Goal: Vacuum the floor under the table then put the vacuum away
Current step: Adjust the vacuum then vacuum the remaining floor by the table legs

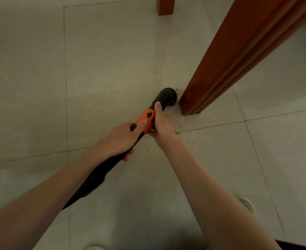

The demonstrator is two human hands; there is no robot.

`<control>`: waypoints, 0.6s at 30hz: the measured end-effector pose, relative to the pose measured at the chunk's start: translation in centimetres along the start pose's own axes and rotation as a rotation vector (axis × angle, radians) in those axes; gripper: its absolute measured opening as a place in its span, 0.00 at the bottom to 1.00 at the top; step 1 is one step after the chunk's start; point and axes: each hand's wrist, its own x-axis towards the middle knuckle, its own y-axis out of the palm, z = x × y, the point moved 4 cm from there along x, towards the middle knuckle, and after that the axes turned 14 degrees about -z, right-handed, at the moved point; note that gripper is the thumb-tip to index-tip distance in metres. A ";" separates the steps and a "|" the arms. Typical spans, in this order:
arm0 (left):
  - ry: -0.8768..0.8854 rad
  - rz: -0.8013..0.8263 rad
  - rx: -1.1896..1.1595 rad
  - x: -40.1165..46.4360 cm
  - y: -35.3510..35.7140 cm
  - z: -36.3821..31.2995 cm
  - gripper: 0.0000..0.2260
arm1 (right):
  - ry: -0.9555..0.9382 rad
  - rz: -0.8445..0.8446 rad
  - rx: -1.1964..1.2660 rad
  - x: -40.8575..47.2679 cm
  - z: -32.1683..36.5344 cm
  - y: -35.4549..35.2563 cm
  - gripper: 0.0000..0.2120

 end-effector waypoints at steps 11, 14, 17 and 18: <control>0.044 -0.013 0.066 2.5 -0.7 -3.1 0.23 | -0.011 -0.053 0.037 1.6 3.0 0.0 0.20; 0.017 0.004 0.067 2.8 -0.8 -3.6 0.23 | -0.015 -0.075 0.070 1.9 3.1 0.0 0.18; 0.016 0.006 0.065 3.0 -0.8 -3.4 0.25 | -0.035 -0.085 0.051 2.1 3.1 0.0 0.18; 0.019 0.006 0.055 3.1 -0.9 -3.3 0.25 | -0.042 -0.081 0.040 2.1 3.0 0.0 0.18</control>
